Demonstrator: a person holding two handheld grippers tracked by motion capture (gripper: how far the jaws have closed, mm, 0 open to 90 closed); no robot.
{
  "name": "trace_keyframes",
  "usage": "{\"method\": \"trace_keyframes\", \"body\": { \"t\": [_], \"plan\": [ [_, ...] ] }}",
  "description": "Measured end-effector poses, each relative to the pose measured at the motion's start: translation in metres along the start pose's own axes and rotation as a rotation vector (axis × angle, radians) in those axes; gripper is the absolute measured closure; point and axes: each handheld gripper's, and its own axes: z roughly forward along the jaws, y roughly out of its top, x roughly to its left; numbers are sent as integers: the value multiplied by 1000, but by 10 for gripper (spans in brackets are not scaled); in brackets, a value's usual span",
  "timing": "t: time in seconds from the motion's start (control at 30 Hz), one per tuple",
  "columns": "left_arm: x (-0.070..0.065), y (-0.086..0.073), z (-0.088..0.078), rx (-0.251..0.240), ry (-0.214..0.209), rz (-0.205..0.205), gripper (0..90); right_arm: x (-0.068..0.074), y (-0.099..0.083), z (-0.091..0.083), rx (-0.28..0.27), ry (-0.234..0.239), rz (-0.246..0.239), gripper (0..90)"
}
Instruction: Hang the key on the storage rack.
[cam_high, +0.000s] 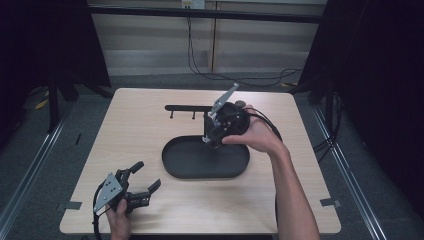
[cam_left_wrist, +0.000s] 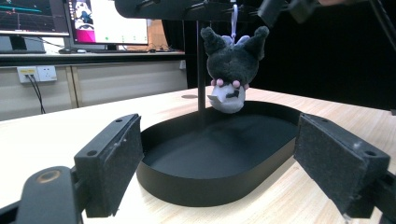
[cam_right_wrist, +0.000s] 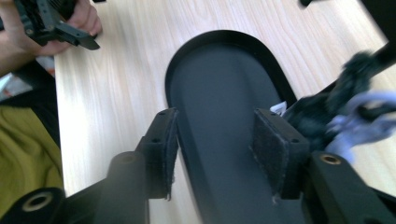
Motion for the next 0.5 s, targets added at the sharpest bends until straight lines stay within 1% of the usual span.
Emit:
{"method": "trace_keyframes", "body": {
  "t": [0.07, 0.1, 0.17, 0.23, 0.3, 0.33, 0.37, 0.43, 0.5],
  "plan": [
    [0, 0, 0, 0, 0, 0, 154, 5, -12, 3, -34, 4, 2, 476],
    [0, 0, 0, 0, 0, 0, 154, 7, -17, 5, -54, 8, 11, 465],
    [0, 0, 0, 0, 0, -1, 154, 11, -28, 8, -76, 1, 25, 443],
    [0, 0, 0, 1, 1, -1, 154, 17, -38, 9, -112, -4, 38, 418],
    [0, 0, 0, 0, 3, -6, 153, 23, -46, 10, -160, -30, 52, 387],
    [0, 0, 0, 1, 4, -6, 154, 27, -50, 11, -188, -46, 57, 387],
    [0, 0, 0, 1, 0, -1, 154, 31, -54, 12, -198, -64, 63, 389],
    [0, 0, 0, 0, 3, -6, 154, 39, -64, 18, -224, -89, 68, 377],
    [0, 0, 0, 0, 0, 0, 154, 45, -74, 27, -227, -96, 92, 349]
  ]
}}
